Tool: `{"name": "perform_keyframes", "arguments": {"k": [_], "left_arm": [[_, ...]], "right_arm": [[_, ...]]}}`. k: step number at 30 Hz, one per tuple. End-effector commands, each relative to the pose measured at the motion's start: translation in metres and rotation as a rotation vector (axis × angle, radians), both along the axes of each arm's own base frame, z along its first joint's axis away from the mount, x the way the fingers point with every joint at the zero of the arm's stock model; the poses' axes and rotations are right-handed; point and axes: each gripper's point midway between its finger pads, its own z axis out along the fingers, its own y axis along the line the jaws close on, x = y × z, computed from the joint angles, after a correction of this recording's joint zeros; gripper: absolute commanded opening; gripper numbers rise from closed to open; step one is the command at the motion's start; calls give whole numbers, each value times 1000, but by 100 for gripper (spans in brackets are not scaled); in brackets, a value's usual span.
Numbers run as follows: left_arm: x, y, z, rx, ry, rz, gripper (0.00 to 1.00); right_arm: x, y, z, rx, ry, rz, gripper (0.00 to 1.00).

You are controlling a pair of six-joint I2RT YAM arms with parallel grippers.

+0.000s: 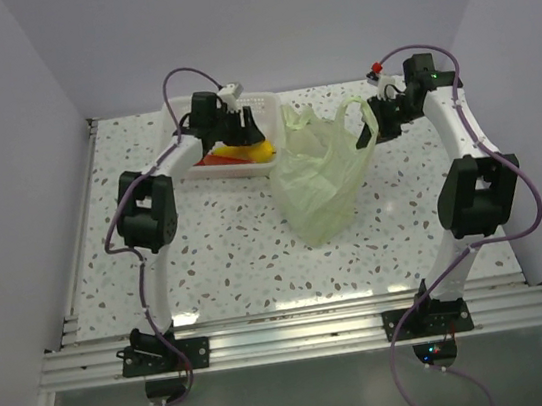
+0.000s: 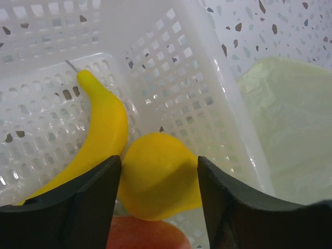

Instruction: Place the fake fruits into the plastic bag and tie a complex knot

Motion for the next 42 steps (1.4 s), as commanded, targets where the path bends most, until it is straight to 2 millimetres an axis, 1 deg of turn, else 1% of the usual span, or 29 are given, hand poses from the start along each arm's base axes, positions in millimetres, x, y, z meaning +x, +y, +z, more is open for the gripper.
{"name": "perform_keyframes", "arguments": {"k": [1, 2, 3, 5, 6, 8, 9, 10, 11, 12, 13, 14, 15, 16, 17, 18, 22, 24, 25, 26, 28, 30, 31, 32, 36, 38, 40, 41, 42], "left_arm": [[16, 0, 42, -67, -114, -7, 62], [17, 3, 53, -66, -145, -3, 58], [23, 12, 60, -50, -178, 15, 52], [21, 17, 79, -48, -238, 0, 54], [16, 15, 84, -20, -298, -91, 67], [5, 16, 92, 57, -364, -202, 80], [1, 16, 93, 122, -452, -301, 93], [-5, 17, 95, 158, -497, -365, 98], [-18, 20, 89, 199, -488, -434, 100], [-21, 22, 86, 289, -594, -556, 100], [-28, 20, 83, 331, -628, -627, 100], [-41, 24, 70, 364, -611, -702, 100], [-43, 24, 66, 438, -713, -808, 100], [-47, 26, 60, 464, -741, -865, 100], [-55, 28, 48, 481, -740, -923, 100], [-54, 26, 46, 516, -804, -978, 100], [-53, 15, 25, 601, -898, -1076, 100], [-47, 6, 22, 663, -983, -1106, 100], [-48, 4, 14, 669, -993, -1106, 100], [-38, -1, 20, 689, -1061, -1085, 100], [-35, -7, 15, 698, -1116, -1100, 100], [-27, -13, 16, 716, -1179, -1107, 100], [-22, -16, 12, 723, -1192, -1118, 100], [-24, -17, 6, 722, -1179, -1147, 100], [-18, -27, 1, 714, -1211, -1183, 98], [-16, -31, -1, 722, -1213, -1184, 95], [-15, -32, -2, 716, -1201, -1182, 84], [-15, -31, -2, 708, -1180, -1172, 71], [-14, -30, 0, 703, -1172, -1159, 66]], "right_arm": [[-1, 1, 23, -5, -64, 16, 0], [-2, 1, 23, -4, -64, 16, 0], [-2, 1, 23, -6, -66, 17, 0], [-2, 2, 23, -2, -68, 19, 0], [-2, 2, 23, 0, -68, 19, 0], [-2, 2, 25, -3, -76, 25, 0], [-3, 2, 24, -3, -72, 26, 0], [-3, 2, 24, -3, -74, 28, 0], [-3, 2, 24, -4, -77, 30, 0], [-3, 2, 24, -3, -76, 31, 0], [-2, 2, 24, -2, -77, 30, 0], [-2, 2, 24, -2, -77, 30, 0], [-1, 3, 24, 3, -76, 33, 0], [-2, 3, 23, 5, -73, 33, 0], [-1, 3, 23, 6, -70, 32, 0], [-1, 3, 22, 8, -65, 31, 0], [1, 3, 23, 9, -66, 26, 0], [0, 4, 24, 11, -62, 25, 0], [1, 3, 24, 9, -63, 26, 0], [0, 3, 24, 5, -66, 28, 0], [-1, 2, 23, 0, -59, 29, 0], [-3, 2, 22, -2, -53, 31, 0], [-2, 2, 21, -3, -53, 32, 0], [-3, 1, 21, -5, -52, 32, 0], [-1, 1, 20, -8, -51, 32, 0], [-1, 1, 19, -4, -46, 32, 0], [-1, 2, 19, -1, -46, 33, 0], [-1, 2, 18, 0, -42, 34, 0], [-1, 2, 20, 0, -48, 34, 0]]}}
